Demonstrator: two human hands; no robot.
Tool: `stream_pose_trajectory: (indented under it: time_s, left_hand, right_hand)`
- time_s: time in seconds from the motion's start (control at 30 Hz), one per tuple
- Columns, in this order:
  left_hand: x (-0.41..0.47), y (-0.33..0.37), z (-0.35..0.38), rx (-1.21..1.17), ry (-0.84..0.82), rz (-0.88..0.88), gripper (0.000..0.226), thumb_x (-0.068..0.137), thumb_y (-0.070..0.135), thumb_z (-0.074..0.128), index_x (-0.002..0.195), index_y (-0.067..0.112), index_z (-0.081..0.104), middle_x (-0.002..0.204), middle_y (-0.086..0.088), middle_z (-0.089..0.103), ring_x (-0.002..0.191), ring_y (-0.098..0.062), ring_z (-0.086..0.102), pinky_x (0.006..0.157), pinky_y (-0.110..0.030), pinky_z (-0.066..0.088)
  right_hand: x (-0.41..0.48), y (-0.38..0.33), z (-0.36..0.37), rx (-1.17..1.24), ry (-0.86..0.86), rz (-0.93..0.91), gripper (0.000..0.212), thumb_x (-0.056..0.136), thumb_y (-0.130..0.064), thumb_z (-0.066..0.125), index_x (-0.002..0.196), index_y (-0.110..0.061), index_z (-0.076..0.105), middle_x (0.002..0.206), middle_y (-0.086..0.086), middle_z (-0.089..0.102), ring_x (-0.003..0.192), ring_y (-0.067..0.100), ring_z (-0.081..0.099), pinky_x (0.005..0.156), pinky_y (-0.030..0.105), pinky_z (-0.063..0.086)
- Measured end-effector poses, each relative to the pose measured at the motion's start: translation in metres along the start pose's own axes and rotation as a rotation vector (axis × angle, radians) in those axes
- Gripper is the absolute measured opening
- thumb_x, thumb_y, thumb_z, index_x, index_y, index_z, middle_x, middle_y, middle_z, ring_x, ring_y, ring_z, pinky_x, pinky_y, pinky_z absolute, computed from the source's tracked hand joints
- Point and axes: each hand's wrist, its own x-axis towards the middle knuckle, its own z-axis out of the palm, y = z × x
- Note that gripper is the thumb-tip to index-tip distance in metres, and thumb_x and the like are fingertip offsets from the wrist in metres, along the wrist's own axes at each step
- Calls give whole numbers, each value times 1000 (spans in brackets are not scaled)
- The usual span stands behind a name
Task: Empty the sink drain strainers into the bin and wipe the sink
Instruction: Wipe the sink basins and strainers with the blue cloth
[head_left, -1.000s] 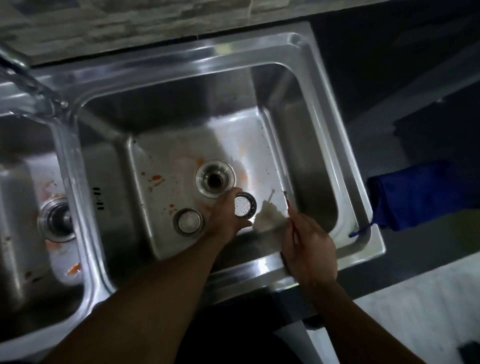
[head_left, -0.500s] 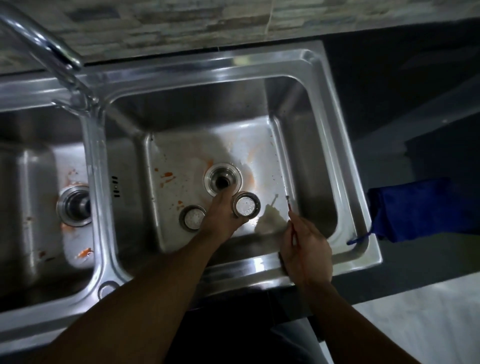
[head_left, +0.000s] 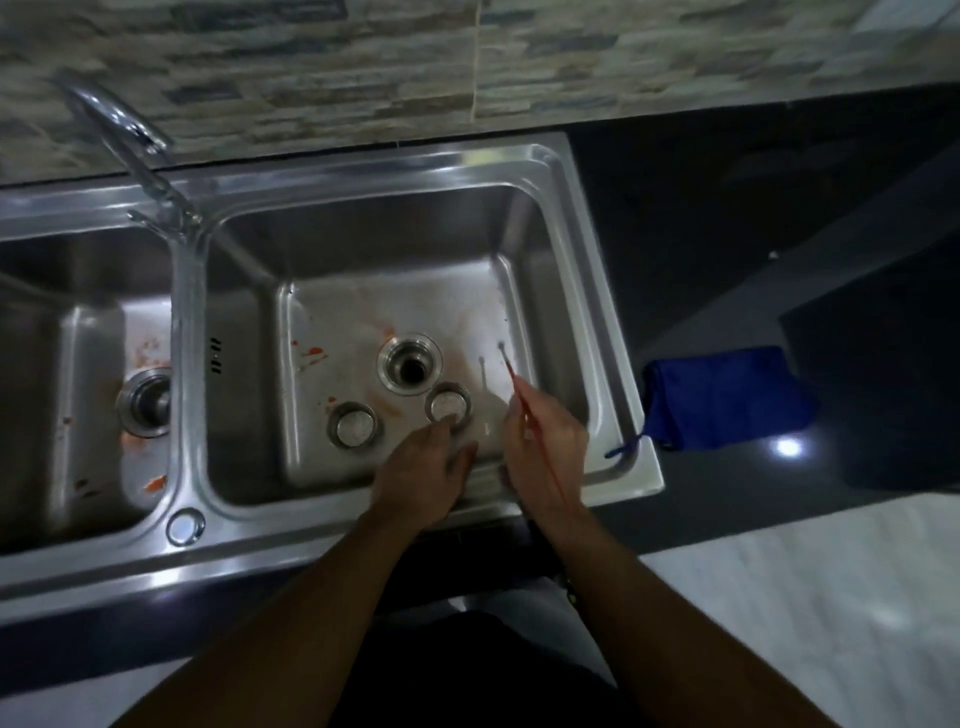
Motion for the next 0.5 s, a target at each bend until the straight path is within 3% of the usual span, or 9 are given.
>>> stream_pose_trajectory:
  time_s: [0.07, 0.2, 0.3, 0.4, 0.5]
  left_hand:
    - [-10, 8, 6, 96, 42, 40, 55, 99, 52, 41, 146, 24, 48, 131, -9, 65, 120, -29, 59, 102, -38, 48]
    - [-15, 20, 17, 225, 125, 61, 53, 99, 51, 43, 137, 17, 56, 123, -12, 69, 117, -30, 61, 115, -42, 37]
    - [-17, 27, 25, 303, 100, 108, 63, 95, 57, 39, 139, 16, 55, 139, -10, 62, 137, -26, 50, 126, -44, 19]
    - [-19, 36, 28, 342, 59, 162, 67, 95, 62, 33, 141, 18, 54, 148, -6, 55, 148, -22, 37, 128, -44, 11]
    - [-18, 38, 26, 320, 47, 159, 69, 95, 63, 29, 143, 19, 52, 151, -5, 52, 150, -20, 32, 129, -40, 9]
  right_hand:
    - [21, -3, -11, -43, 65, -50, 32, 103, -20, 53, 131, -27, 66, 76, -9, 65, 68, 5, 58, 65, 2, 38]
    - [78, 7, -43, -148, 97, -145, 35, 103, -20, 53, 137, -28, 61, 80, -10, 64, 66, 3, 55, 65, 12, 47]
    - [116, 22, -64, -200, 74, -170, 35, 104, -21, 50, 137, -20, 60, 103, -4, 70, 84, 1, 62, 83, 19, 54]
    - [146, 42, -74, -281, 55, -176, 37, 104, -22, 49, 140, -19, 57, 135, 2, 63, 116, 12, 64, 102, 31, 53]
    - [178, 63, -82, -426, -4, -235, 39, 104, -18, 49, 143, -16, 53, 149, 5, 53, 125, 17, 60, 104, 31, 50]
